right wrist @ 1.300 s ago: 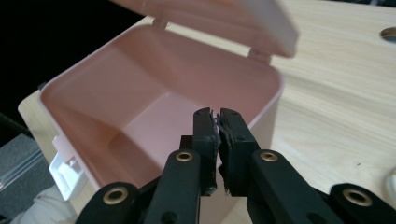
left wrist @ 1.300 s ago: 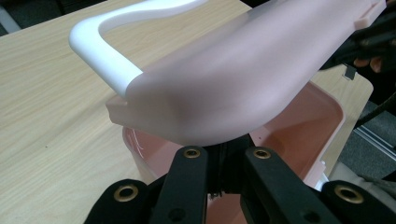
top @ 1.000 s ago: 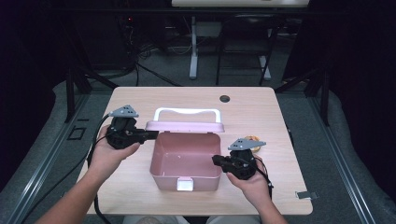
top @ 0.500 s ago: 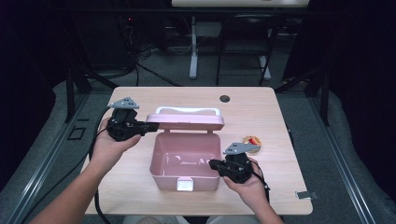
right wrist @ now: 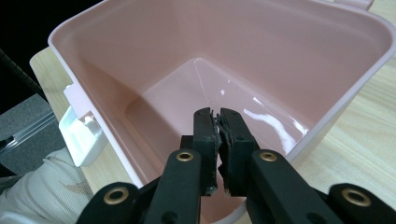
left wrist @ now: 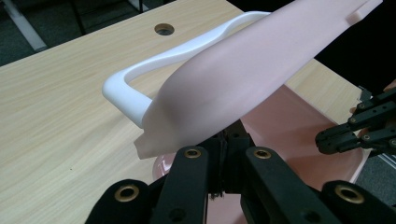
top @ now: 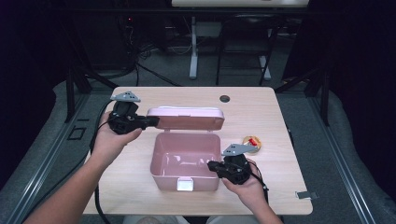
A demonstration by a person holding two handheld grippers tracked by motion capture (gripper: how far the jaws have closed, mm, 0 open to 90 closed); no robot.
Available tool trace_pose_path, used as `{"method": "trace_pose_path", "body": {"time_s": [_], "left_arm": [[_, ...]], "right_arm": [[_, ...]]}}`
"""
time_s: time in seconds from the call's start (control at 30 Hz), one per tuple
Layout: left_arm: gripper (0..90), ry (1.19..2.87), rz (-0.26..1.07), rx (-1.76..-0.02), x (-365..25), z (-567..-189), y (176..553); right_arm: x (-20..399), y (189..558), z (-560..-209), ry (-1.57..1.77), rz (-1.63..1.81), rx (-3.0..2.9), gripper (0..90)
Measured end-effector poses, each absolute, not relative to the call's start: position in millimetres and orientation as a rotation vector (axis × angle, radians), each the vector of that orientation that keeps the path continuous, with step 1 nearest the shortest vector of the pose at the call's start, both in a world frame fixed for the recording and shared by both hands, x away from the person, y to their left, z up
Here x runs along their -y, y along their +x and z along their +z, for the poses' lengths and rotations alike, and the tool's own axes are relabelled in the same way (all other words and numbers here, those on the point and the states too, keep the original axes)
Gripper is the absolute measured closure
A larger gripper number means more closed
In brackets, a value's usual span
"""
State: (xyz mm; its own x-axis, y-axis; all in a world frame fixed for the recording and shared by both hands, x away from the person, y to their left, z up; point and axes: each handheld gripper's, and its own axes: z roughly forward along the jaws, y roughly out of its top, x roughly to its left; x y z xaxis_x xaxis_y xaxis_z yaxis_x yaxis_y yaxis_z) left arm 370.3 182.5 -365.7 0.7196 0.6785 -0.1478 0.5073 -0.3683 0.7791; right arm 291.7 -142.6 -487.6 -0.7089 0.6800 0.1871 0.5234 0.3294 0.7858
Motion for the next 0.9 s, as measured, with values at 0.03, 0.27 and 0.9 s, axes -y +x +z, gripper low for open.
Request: {"method": "trace_pose_path", "body": {"time_s": [0.03,0.27,0.9], "left_arm": [[89.8,2.050,0.246,-0.902,-182.6,-365.2,371.0],[89.8,2.052,0.248,-0.912,-182.0,-363.6,376.6],[89.8,2.066,0.267,-0.940,-179.8,-361.6,388.9]], "right_arm": [[142.4,291.7,-487.9,1.103,1.322,-2.414,85.4],[141.9,292.0,-489.3,1.104,1.320,-2.411,85.4],[142.0,291.3,-490.0,1.100,1.311,-2.406,87.5]]}}
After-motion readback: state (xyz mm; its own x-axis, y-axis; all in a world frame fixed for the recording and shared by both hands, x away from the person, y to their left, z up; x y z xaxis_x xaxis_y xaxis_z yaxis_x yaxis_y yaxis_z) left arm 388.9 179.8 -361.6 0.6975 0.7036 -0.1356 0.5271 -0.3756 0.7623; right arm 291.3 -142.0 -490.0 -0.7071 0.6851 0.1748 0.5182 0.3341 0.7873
